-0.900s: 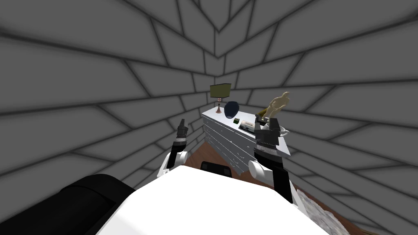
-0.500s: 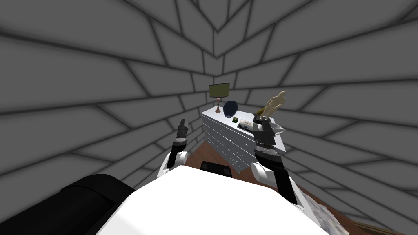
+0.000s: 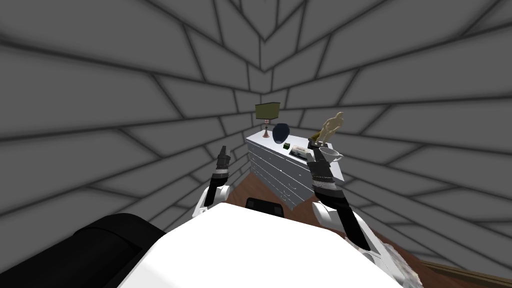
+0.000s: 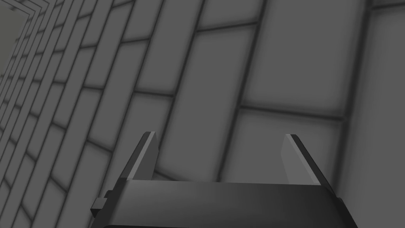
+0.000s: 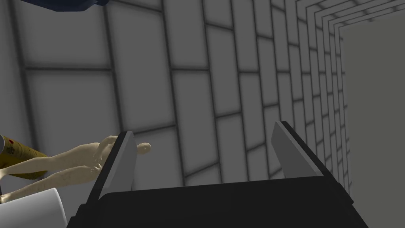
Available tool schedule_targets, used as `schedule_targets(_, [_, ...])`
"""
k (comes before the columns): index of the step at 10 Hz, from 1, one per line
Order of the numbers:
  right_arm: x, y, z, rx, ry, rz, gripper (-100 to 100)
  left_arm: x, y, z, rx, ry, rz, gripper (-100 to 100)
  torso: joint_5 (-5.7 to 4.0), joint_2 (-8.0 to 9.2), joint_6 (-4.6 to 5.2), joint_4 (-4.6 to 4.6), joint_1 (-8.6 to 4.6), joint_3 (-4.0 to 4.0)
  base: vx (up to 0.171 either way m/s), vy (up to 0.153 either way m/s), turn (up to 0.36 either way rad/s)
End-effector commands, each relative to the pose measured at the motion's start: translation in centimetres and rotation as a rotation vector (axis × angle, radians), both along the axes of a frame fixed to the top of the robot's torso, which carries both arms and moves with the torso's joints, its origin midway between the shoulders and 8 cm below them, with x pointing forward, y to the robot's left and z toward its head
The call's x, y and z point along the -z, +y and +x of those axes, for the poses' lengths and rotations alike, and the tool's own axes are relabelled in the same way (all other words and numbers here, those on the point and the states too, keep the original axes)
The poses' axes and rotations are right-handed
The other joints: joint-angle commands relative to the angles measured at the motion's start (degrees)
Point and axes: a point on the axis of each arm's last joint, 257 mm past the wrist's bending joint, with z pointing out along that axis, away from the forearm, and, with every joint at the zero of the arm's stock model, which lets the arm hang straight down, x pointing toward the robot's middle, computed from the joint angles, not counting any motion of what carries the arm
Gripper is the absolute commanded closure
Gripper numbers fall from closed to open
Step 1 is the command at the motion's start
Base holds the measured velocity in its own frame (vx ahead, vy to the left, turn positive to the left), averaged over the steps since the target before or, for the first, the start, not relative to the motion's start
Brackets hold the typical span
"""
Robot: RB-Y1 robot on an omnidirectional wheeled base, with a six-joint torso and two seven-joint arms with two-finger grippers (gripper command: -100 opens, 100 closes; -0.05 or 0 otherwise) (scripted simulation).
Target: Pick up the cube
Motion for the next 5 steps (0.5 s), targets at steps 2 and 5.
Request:
schedule_targets(2, [1.7,0.1,0.6,-0.027,0.048,-0.068,-100,0.0,0.0,0.0,0.0,0.0,0.0,0,0.01,-0.01,-0.01,0.0,0.02,0.0,-0.038,0.015,-0.029])
schedule_targets(5, [3.0,0.2,0.9,-0.059,0.087,-0.153,-100,0.0,0.0,0.0,0.0,0.0,0.0,0,0.01,0.06,0.0,0.01,0.04,0.03,-0.051,0.018,-0.03])
